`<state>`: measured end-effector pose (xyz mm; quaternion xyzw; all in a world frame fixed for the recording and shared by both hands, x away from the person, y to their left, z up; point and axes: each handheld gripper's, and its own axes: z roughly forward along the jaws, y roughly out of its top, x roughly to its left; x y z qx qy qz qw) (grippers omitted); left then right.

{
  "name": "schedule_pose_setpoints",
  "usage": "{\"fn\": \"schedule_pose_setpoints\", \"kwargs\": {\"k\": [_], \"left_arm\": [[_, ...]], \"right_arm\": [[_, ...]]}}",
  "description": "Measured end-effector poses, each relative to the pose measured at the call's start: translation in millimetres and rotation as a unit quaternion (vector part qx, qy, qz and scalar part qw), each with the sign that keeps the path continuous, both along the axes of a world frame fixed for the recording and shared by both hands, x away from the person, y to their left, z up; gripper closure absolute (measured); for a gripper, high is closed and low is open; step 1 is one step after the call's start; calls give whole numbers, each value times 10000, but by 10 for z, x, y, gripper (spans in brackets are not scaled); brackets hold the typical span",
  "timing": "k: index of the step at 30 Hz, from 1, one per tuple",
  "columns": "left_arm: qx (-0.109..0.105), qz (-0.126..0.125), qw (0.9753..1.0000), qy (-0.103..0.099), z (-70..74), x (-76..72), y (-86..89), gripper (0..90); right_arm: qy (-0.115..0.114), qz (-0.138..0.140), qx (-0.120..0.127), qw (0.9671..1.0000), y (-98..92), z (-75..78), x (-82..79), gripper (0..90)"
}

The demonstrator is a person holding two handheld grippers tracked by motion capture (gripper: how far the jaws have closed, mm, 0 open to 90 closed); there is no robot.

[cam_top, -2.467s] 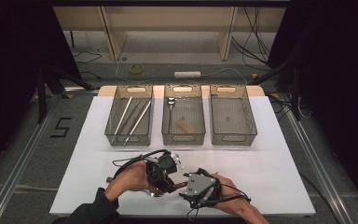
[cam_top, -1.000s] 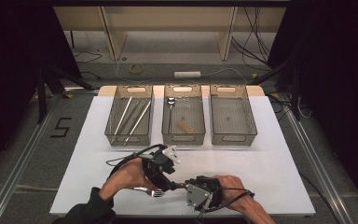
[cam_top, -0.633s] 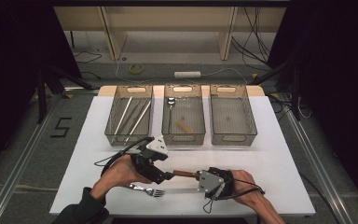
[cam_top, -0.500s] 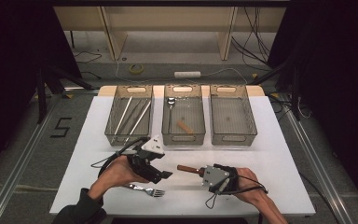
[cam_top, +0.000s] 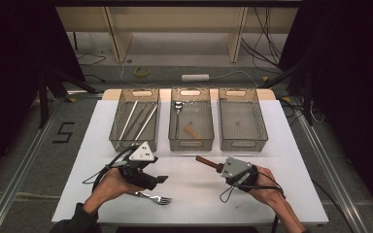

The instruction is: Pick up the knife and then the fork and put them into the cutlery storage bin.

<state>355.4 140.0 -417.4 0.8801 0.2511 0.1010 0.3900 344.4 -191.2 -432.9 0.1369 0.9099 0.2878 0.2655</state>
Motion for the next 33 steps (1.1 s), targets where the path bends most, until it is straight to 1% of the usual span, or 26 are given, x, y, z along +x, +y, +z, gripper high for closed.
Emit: {"fn": "schedule_pose_setpoints", "kwargs": {"k": [4,6,10,13,15,17,19,21,25,29,30,32,33], "left_arm": [[-163,143,9997,-70,-35,-5,74,246],[-225,237,9994,-121,-43,-7,112,238],[-309,404,9986,-147,-69,-4,184,227],[-394,464,9980,-152,-75,-12,224,223],[-426,492,9977,-193,-75,-21,241,223],[-437,509,9975,-203,-81,-25,256,217],[-440,525,9974,-206,-93,-30,269,212],[-417,536,9974,-232,-101,-35,280,209],[-420,550,9972,-286,-100,-62,295,205],[-327,580,9973,-319,-107,-80,313,205],[-315,591,9972,-324,-109,-82,321,204],[-324,615,9971,-326,-109,-85,340,204],[-335,629,9969,-324,-108,-86,349,204]], "right_arm": [[129,-241,233,9994,-89,63,79,778],[199,-382,424,9982,-142,105,122,777],[305,-709,781,9940,-247,183,217,777],[371,-942,944,9904,-311,228,289,777],[405,-1029,1035,9885,-352,261,332,777],[463,-1006,1188,9867,-390,296,366,777],[469,-1053,1239,9856,-411,334,401,777],[523,-1120,1315,9836,-426,369,449,777],[643,-1275,1480,9786,-449,447,579,777],[746,-1440,1647,9729,-463,531,735,777],[753,-1466,1645,9725,-469,548,772,777],[775,-1529,1688,9706,-478,570,844,777],[812,-1568,1722,9691,-486,579,879,777]]}}
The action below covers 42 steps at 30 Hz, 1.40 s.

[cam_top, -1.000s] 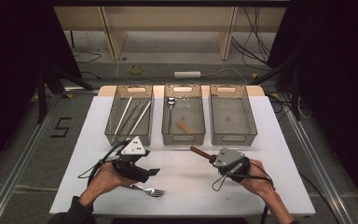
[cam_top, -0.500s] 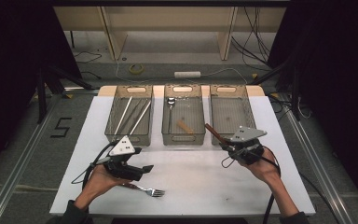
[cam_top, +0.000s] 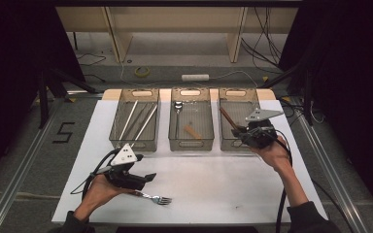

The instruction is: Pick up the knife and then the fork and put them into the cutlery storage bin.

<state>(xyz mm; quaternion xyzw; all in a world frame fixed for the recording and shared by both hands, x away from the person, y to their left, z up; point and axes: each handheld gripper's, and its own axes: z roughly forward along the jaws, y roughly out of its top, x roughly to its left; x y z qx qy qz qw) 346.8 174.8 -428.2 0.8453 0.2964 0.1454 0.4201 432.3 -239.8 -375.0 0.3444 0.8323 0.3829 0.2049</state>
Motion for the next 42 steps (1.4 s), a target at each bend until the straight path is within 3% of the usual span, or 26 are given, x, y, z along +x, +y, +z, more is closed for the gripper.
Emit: {"fn": "schedule_pose_setpoints", "kwargs": {"k": [3,10,17,22,28,42], "left_arm": [[-205,-20,9997,102,-2,-2,45,203],[-104,79,9999,49,-24,-12,98,203],[-227,118,9996,98,-54,-31,126,203],[-290,130,9995,82,-63,-31,149,198],[-338,127,9993,116,-78,-30,145,198],[-314,83,9994,137,-92,-31,129,194]], "right_arm": [[60,-142,17,9999,-19,15,104,777],[185,-324,100,9993,-15,76,345,777],[244,-525,84,9983,24,135,623,777],[292,-623,27,9976,35,170,724,776],[381,-780,208,9960,-6,176,826,776],[468,-1210,133,9915,8,-9,1025,775]]}}
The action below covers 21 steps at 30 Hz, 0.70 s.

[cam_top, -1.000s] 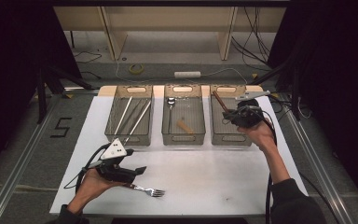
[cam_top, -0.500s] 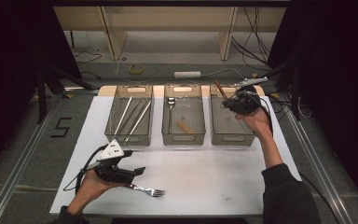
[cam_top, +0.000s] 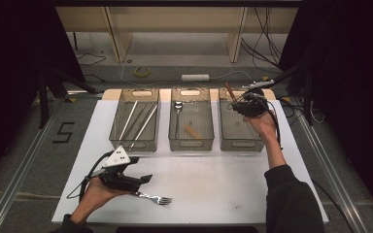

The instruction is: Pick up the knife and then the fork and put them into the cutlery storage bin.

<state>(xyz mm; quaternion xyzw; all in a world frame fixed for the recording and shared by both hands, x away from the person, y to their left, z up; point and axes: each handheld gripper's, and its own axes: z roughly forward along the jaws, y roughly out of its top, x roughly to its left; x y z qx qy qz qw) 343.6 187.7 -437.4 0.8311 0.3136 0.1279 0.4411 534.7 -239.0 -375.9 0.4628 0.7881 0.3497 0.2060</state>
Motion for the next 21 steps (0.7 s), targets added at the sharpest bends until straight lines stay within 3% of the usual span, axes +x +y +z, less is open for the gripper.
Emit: {"fn": "schedule_pose_setpoints", "kwargs": {"k": [12,21], "left_arm": [[35,45,10000,-11,-3,0,0,194],[73,47,10000,-11,-8,3,0,194]], "right_arm": [[33,-239,-30,9997,-12,-144,56,774],[209,-310,-48,9993,-4,-263,66,771]]}}
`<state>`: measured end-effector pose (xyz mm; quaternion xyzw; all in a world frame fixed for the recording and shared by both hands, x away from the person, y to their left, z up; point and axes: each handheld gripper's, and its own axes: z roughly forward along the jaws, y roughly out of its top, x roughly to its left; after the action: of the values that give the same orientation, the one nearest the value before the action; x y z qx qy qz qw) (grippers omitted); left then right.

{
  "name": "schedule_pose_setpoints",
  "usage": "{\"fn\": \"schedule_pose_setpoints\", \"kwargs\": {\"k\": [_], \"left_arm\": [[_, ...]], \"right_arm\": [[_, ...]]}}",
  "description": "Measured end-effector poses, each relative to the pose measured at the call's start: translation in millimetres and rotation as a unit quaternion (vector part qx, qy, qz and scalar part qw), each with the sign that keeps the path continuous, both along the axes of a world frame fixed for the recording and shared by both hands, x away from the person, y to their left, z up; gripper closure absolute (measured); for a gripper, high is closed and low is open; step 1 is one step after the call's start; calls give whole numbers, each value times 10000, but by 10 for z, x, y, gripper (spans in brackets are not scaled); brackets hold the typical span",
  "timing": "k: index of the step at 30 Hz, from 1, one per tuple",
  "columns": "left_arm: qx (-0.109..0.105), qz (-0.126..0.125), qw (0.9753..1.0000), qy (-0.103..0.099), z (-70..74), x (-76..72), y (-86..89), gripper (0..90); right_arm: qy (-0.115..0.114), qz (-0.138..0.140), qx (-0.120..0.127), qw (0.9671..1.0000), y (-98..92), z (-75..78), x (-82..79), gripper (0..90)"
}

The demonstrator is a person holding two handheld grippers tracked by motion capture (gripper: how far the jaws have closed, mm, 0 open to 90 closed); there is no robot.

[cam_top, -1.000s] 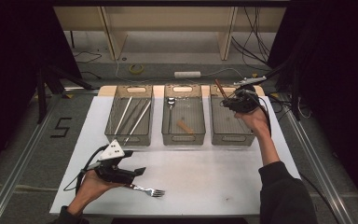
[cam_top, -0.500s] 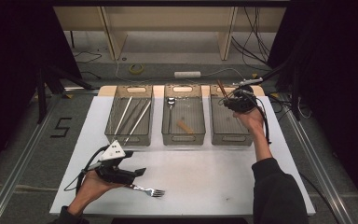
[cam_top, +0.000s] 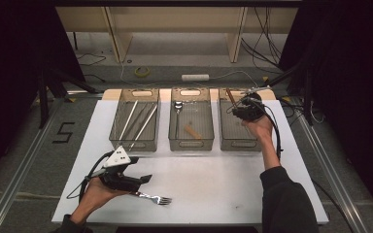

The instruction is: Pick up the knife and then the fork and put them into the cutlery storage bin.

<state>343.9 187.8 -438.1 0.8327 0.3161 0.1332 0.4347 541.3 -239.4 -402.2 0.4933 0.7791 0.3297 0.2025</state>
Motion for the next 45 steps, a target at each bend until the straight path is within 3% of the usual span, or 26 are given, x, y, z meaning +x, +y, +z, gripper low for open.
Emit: {"fn": "schedule_pose_setpoints", "kwargs": {"k": [4,8,14,20,24,27,33,38,45], "left_arm": [[33,-12,10000,15,-3,4,0,194],[60,-2,10000,36,-1,17,7,194],[163,-13,9998,96,2,26,9,195],[301,-71,9995,66,30,21,1,202],[380,-78,9992,54,51,17,-9,203],[471,-130,9987,110,56,19,-22,202],[732,-219,9968,217,87,32,-28,201],[919,-302,9948,305,129,34,-23,217],[1272,-407,9900,461,120,32,-33,221]], "right_arm": [[115,-118,-15,9999,8,-30,5,751],[237,-311,147,9991,-7,-52,15,640],[239,-206,238,9992,13,-16,-30,547],[142,121,359,9992,32,57,-175,460],[99,406,551,9976,24,124,-337,405],[16,622,527,9967,37,165,-488,374],[-192,1134,612,9915,92,211,-872,326],[-289,1478,657,9864,152,180,-1193,311],[-347,1631,902,9819,166,34,-1469,296]]}}
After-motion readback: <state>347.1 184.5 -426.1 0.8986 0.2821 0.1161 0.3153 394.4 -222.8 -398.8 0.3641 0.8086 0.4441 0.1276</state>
